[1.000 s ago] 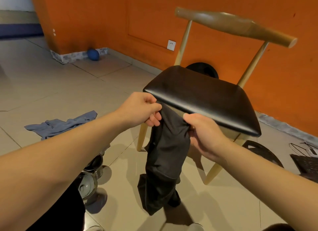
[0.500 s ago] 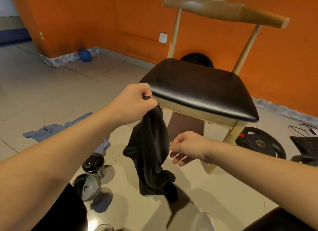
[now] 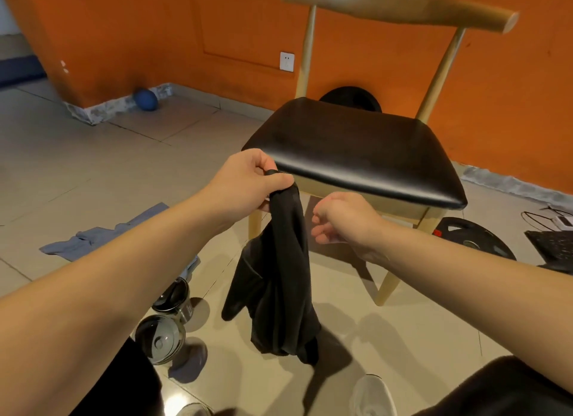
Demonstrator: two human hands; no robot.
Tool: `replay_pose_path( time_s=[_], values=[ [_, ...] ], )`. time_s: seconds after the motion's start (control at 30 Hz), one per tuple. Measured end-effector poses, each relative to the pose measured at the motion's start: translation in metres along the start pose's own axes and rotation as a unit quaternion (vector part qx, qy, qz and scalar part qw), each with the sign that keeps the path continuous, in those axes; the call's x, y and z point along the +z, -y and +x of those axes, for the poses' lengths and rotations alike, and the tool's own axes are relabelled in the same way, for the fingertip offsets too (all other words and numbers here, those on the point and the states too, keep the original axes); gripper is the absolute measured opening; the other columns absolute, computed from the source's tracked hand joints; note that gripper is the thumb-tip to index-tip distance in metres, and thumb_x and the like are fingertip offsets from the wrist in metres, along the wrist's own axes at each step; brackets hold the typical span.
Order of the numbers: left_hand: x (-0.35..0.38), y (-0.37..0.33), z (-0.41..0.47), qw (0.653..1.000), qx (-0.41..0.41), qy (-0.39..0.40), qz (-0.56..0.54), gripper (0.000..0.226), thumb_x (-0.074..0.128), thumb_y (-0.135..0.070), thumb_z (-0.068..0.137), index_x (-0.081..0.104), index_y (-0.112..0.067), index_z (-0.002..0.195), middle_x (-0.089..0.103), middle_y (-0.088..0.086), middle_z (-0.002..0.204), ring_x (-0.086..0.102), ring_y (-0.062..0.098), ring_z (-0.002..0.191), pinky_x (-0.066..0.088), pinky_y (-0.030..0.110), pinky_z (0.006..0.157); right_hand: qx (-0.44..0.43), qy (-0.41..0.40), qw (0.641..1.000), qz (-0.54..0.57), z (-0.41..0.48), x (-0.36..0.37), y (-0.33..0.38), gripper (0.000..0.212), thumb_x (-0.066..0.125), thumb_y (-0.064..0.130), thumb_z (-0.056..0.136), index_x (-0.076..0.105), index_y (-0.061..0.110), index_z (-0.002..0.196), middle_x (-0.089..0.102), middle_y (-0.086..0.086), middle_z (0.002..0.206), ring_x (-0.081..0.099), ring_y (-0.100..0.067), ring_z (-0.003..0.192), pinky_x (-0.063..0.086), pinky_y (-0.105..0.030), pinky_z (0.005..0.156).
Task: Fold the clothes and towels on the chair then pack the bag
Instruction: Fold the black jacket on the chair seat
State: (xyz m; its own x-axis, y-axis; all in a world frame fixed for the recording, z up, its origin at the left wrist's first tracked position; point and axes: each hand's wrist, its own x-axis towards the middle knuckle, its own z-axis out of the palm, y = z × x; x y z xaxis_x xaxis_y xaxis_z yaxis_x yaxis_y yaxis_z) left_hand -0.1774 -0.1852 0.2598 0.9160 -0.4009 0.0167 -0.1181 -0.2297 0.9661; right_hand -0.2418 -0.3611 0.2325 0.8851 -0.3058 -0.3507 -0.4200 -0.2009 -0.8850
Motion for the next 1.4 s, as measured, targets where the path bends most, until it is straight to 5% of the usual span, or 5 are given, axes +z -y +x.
replay_pose_path(
  time_s=[0.43, 0.6, 1.0, 1.23, 1.4],
  values=[
    [-0.002, 0.002, 0.000, 0.997, -0.044, 0.051, -0.043, 0.017, 0.056, -0.002, 0.099, 0.066, -0.006, 0.112, 0.065, 0.012, 0.083, 0.063, 0.020, 0.072, 0.058, 0.033, 0.071, -0.081, 0.063, 0.988, 0.112, -0.003, 0.000, 0.008, 0.011, 0.056, 0.007, 0.098, 0.065, 0.012, 0.094, 0.069, -0.009, 0.088, 0.068, -0.021, 0.087, 0.059, -0.039, 0.084],
    [-0.004, 0.034, 0.006, 0.965, -0.101, 0.134, 0.202, 0.058, 0.073, -0.011, 0.088, 0.044, -0.013, 0.138, 0.054, 0.003, 0.120, 0.057, 0.021, 0.105, 0.051, 0.037, 0.092, -0.073, 0.034, 0.958, 0.275, -0.001, -0.004, 0.016, 0.014, 0.048, 0.004, 0.096, 0.060, 0.010, 0.092, 0.062, -0.008, 0.086, 0.059, -0.021, 0.085, 0.048, -0.040, 0.083],
    [-0.012, 0.031, -0.003, 0.907, -0.115, 0.378, 0.143, 0.018, 0.057, -0.018, 0.101, 0.065, -0.002, 0.097, 0.075, 0.016, 0.096, 0.070, 0.025, 0.087, 0.056, 0.041, 0.091, -0.067, -0.014, 0.951, 0.301, 0.010, -0.022, 0.010, 0.011, 0.054, 0.008, 0.088, 0.052, 0.018, 0.083, 0.042, -0.005, 0.079, 0.040, -0.022, 0.083, 0.036, -0.035, 0.077],
    [0.001, 0.042, 0.007, 0.955, 0.016, 0.132, 0.264, 0.032, 0.068, -0.020, 0.096, 0.058, -0.021, 0.127, 0.062, -0.004, 0.116, 0.062, 0.014, 0.106, 0.054, 0.032, 0.094, -0.028, 0.109, 0.923, 0.367, -0.001, -0.020, 0.014, 0.015, 0.043, 0.013, 0.095, 0.058, 0.010, 0.091, 0.060, -0.013, 0.099, 0.060, -0.031, 0.099, 0.042, -0.049, 0.110],
    [0.007, 0.057, 0.010, 0.924, -0.025, 0.247, 0.292, 0.046, 0.071, -0.030, 0.094, 0.053, -0.030, 0.136, 0.051, -0.007, 0.140, 0.050, 0.016, 0.126, 0.046, 0.038, 0.106, -0.011, 0.128, 0.916, 0.380, -0.009, -0.021, 0.023, 0.022, 0.044, 0.020, 0.092, 0.049, 0.014, 0.071, 0.050, -0.005, 0.069, 0.056, -0.021, 0.064, 0.052, -0.038, 0.076]
  ],
)
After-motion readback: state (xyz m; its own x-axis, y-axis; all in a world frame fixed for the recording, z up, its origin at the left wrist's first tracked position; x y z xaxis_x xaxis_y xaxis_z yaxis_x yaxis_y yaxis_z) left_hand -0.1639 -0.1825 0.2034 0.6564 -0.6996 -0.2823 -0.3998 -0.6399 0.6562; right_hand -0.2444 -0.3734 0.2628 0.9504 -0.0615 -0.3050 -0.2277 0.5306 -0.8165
